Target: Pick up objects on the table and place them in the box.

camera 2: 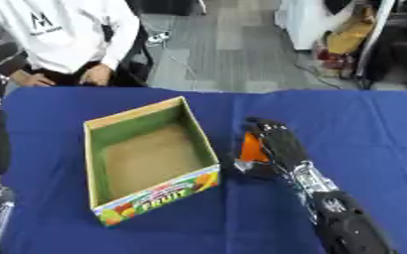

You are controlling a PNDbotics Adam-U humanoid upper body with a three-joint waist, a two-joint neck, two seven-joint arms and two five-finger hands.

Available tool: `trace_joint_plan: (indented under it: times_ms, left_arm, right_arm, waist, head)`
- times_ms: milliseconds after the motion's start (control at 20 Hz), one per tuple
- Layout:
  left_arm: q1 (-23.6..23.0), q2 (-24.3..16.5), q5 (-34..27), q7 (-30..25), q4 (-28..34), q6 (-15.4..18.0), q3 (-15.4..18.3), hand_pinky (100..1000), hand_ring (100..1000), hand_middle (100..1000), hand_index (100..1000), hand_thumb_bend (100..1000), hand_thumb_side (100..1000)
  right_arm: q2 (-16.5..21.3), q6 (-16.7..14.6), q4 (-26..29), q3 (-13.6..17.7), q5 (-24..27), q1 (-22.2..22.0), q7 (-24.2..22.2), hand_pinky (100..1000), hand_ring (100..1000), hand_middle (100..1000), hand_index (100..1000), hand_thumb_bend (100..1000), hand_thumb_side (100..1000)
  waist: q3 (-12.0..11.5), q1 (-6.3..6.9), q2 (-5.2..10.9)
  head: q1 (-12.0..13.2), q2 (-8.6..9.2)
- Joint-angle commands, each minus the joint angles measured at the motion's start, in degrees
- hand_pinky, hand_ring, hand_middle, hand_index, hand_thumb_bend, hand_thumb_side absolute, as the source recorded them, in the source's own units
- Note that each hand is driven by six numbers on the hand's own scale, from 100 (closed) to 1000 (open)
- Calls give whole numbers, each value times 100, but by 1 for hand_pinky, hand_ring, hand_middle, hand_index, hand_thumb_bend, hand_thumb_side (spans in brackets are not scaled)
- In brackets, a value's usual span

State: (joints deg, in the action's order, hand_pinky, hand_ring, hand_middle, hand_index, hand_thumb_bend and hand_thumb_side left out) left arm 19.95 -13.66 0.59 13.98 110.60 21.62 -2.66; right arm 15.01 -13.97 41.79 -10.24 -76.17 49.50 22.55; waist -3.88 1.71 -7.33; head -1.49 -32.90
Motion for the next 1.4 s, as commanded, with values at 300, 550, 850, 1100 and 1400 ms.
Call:
trace_joint_plan:
  times_ms: [300, 550, 850, 1100, 1400]
  left_arm:
    - [98, -7, -37, -26, 138, -5, 2, 824, 783, 822, 842, 584, 736]
    - [109, -2, -36, -27, 143, -6, 5, 824, 783, 822, 842, 584, 735]
    - [125, 5, -35, -23, 151, -7, 6, 824, 783, 822, 842, 584, 734]
    - [140, 17, -37, -22, 153, -8, 6, 824, 782, 822, 842, 583, 734]
    - [143, 16, -40, -25, 154, -8, 5, 824, 782, 822, 842, 583, 734]
  right_arm:
    - [26, -30, -54, 46, -47, 142, -50, 100, 477, 584, 701, 370, 862]
    - [-38, -86, -138, 58, 74, -15, -22, 100, 250, 458, 590, 335, 665]
    - [-71, -50, -202, 63, -52, -169, 191, 100, 100, 266, 447, 255, 508]
    - [-95, 46, -272, 111, -114, -270, 419, 100, 100, 100, 280, 185, 410]
    - [-117, -361, -396, 134, 249, -348, 455, 100, 100, 100, 143, 100, 436]
  waist:
    - [-23, 10, 49]
    - [-24, 15, 39]
    - [-28, 21, 24]
    - [-32, 36, 14]
    - [-28, 38, 14]
  head:
    - [-13, 116]
    - [10, 132]
    - [47, 138]
    - [61, 147]
    - [64, 131]
